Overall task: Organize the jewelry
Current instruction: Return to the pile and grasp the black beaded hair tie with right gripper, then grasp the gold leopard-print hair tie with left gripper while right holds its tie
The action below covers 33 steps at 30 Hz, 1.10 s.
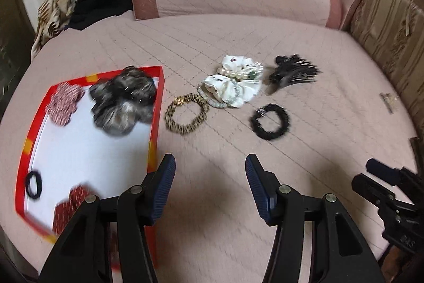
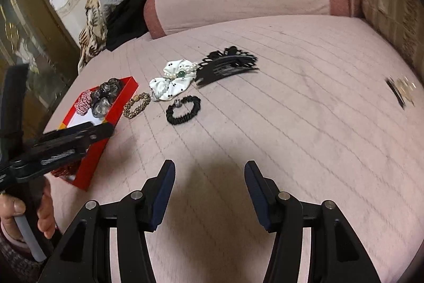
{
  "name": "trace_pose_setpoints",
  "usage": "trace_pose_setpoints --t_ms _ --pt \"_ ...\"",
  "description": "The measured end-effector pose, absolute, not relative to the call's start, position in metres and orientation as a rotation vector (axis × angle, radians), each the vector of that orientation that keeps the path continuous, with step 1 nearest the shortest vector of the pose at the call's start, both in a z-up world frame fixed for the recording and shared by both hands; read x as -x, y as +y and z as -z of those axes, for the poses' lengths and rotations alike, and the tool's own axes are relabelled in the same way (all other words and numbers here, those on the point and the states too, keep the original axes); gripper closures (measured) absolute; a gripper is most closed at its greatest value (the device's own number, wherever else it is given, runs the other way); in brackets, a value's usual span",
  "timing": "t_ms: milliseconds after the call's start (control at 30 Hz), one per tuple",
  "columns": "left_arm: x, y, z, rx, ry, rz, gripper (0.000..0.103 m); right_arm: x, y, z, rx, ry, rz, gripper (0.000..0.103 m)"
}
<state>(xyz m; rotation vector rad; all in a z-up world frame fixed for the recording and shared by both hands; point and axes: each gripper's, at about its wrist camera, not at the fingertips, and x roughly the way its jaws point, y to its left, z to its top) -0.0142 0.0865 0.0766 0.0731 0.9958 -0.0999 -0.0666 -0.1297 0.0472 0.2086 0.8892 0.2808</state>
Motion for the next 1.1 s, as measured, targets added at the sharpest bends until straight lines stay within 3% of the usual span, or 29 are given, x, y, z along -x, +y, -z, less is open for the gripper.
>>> trace_pose_setpoints --t_ms 100,333,433,467,500,533,567,933,1000,1100 --pt "-0.015 0.090 -0.063 -0.075 1.031 0.086 0.049 0.037 -0.117 -0.043 -0.182 0.893 -0.299 0.048" --pt "-0.055 0.090 -0.033 -0.066 1.111 0.101 0.071 -0.029 -0.093 -0.027 -0.170 0.931 -0.329 0.057" --pt "-0.052 0.087 -0.030 -0.073 1.091 0.104 0.075 -0.044 -0.077 -0.015 -0.130 0.967 -0.353 0.074" --pt "-0.050 0.086 -0.030 -0.072 1.089 0.114 0.078 -0.047 -0.073 -0.012 -0.123 0.977 -0.360 0.092" --pt "-0.048 0.087 -0.031 -0.059 1.095 0.134 0.082 -0.050 -0.068 -0.007 -0.113 0.997 -0.364 0.093" --pt "-0.045 0.087 -0.030 -0.032 1.114 0.165 0.098 -0.050 -0.067 -0.006 -0.110 0.990 -0.356 0.093" --pt "-0.042 0.089 -0.028 0.024 1.152 0.222 0.103 -0.049 -0.067 -0.007 -0.116 0.986 -0.352 0.094" --pt "0.009 0.079 -0.053 0.045 1.112 0.318 0.103 0.009 -0.138 -0.010 -0.158 1.020 -0.245 0.095" --pt "0.001 0.086 -0.056 0.009 1.091 0.256 0.101 0.015 -0.149 -0.011 -0.190 1.021 -0.245 0.092" --pt "-0.021 0.098 -0.055 0.025 1.081 0.194 0.089 0.024 -0.162 -0.008 -0.242 1.001 -0.247 0.092"
